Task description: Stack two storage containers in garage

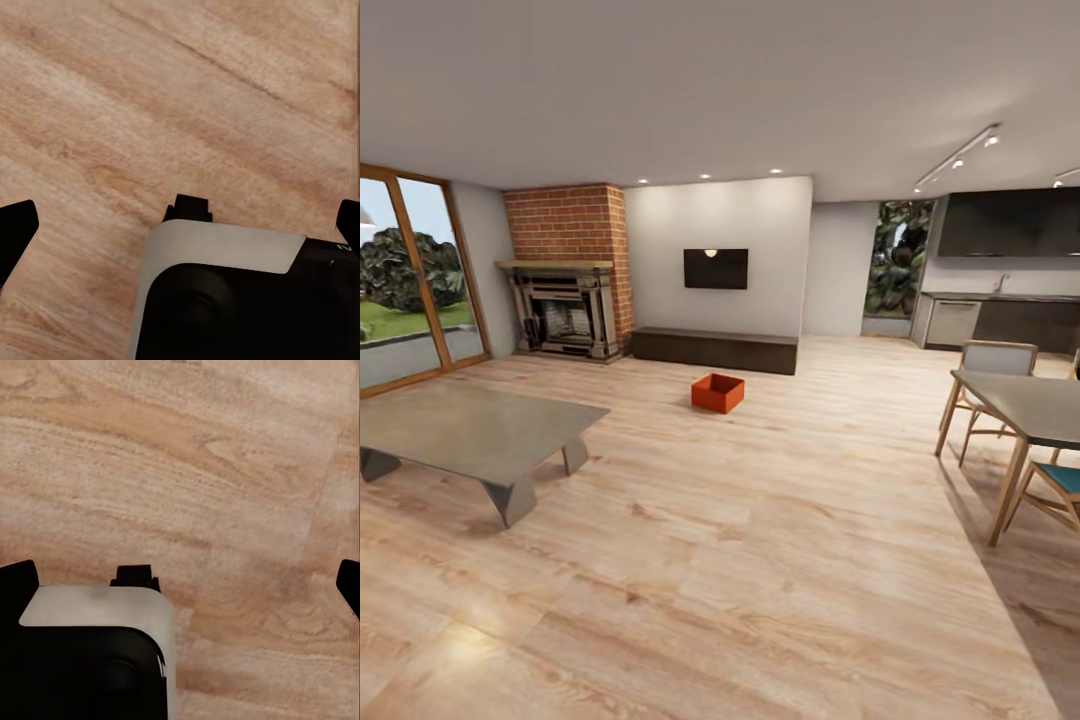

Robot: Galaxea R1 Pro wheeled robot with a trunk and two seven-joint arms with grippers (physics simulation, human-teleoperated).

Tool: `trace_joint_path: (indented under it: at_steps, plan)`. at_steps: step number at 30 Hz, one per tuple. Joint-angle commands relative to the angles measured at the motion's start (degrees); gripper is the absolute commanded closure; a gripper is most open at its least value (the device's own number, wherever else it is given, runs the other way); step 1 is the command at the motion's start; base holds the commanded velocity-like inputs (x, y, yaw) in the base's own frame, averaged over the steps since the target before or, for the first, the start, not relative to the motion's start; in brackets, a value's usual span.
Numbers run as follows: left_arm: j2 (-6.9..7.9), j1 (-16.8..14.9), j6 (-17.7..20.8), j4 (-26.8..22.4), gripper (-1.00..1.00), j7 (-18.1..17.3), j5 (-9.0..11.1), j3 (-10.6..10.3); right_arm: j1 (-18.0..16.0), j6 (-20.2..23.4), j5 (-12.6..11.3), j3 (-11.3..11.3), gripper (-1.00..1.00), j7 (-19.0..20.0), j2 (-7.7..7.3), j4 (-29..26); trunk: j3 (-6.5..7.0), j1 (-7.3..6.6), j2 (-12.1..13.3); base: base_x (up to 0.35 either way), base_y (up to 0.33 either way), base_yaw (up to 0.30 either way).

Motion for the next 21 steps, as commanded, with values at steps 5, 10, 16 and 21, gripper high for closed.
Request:
trace_joint_path:
  at_steps: [5, 10, 16, 21]
  plan:
    - [-0.05, -0.04, -0.16, 0.03, -1.00, 0.11, 0.50, -0.47, -0.07, -0.30, -0.44, 0.48, -1.00, -0.01, 0.01, 0.17, -0.07, 0.03, -0.03, 0.325, 0.000, 0.000]
    - [-0.06, -0.04, -0.17, 0.03, -1.00, 0.11, 0.50, -0.47, -0.07, -0.27, -0.44, 0.51, -1.00, -0.01, 0.02, 0.17, -0.07, 0.03, -0.03, 0.325, 0.000, 0.000]
    - [-0.05, -0.04, -0.25, 0.05, -1.00, 0.11, 0.50, -0.47, -0.07, -0.25, -0.44, 0.49, -1.00, -0.01, 0.00, 0.17, -0.07, 0.03, -0.03, 0.325, 0.000, 0.000]
    - [-0.01, -0.04, -0.25, 0.05, -1.00, 0.11, 0.50, -0.47, -0.07, -0.29, -0.44, 0.48, -1.00, -0.01, -0.02, 0.17, -0.07, 0.03, -0.03, 0.325, 0.000, 0.000]
